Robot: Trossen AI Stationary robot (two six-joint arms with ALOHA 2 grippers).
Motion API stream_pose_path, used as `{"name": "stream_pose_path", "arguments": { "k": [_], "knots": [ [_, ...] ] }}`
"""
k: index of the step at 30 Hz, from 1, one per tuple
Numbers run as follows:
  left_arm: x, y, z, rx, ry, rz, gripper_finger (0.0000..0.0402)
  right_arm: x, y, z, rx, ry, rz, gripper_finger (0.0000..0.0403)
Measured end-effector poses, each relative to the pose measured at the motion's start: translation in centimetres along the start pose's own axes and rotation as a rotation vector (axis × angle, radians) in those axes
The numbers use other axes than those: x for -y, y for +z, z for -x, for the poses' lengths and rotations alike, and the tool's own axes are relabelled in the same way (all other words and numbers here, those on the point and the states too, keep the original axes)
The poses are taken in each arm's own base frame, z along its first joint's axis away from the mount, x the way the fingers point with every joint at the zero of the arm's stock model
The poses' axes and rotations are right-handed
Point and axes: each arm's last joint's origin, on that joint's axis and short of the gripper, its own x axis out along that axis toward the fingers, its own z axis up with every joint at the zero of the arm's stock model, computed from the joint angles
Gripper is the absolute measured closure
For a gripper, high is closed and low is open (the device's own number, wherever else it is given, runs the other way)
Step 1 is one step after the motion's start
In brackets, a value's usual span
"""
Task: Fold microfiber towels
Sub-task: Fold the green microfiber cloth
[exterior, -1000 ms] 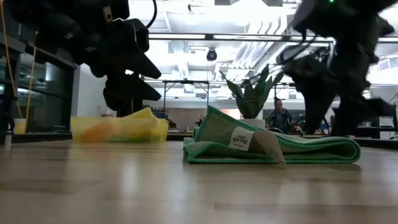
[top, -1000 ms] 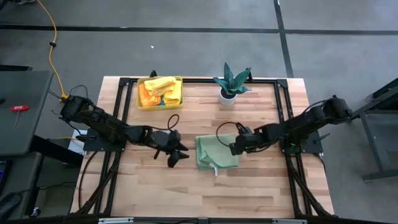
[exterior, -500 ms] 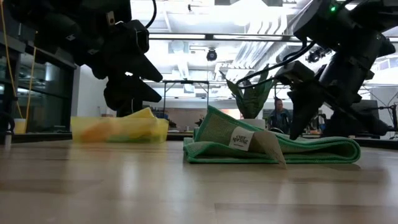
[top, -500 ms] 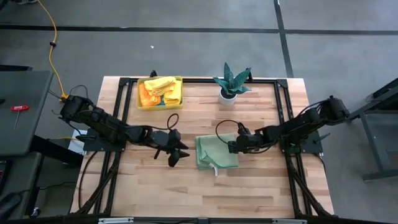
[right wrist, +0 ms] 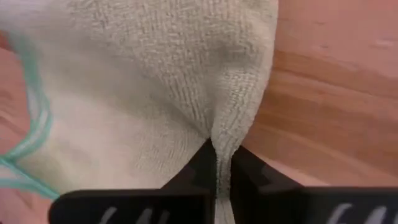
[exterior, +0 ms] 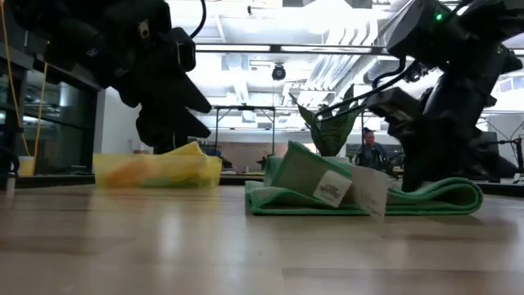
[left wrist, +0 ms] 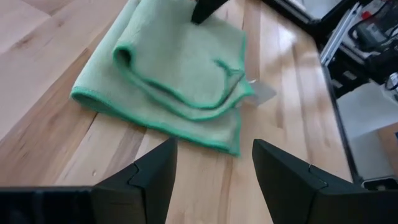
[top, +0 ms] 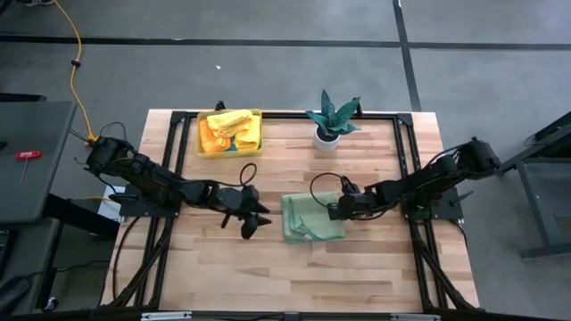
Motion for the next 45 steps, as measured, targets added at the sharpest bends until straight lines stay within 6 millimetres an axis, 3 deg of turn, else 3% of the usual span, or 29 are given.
{"name": "stream_pose_path", "arguments": {
  "k": [10,14,18,22,31,45],
  "knots": [
    [-0.2,-0.3,0.0,-0.025,0.025,-0.003,0.0204,3.2,0.1,6.4,-0.04,-0.249,0.0,0.04],
    [-0.3,-0.2,0.0,-0.012,0.045,-0.003,0.0204,3.4,0.3,9.2,-0.026,-0.352,-0.002,0.0401],
    [-0.3,-0.2,0.0,0.004,0.067,-0.002,0.0204,1.9,0.5,10.3,0.007,-0.346,-0.001,0.0402],
    [-0.4,-0.2,0.0,0.015,0.08,-0.003,0.0204,0.5,0.5,9.7,0.022,-0.37,-0.011,0.0402],
    [-0.4,-0.1,0.0,0.02,0.087,-0.003,0.0204,-3.4,0.2,5.6,0.017,-0.386,0.02,0.0402],
    [-0.4,-0.1,0.0,0.02,0.088,-0.018,0.0204,-9.3,-0.3,1.5,-0.043,-0.382,0.185,0.0403]
  ]
}}
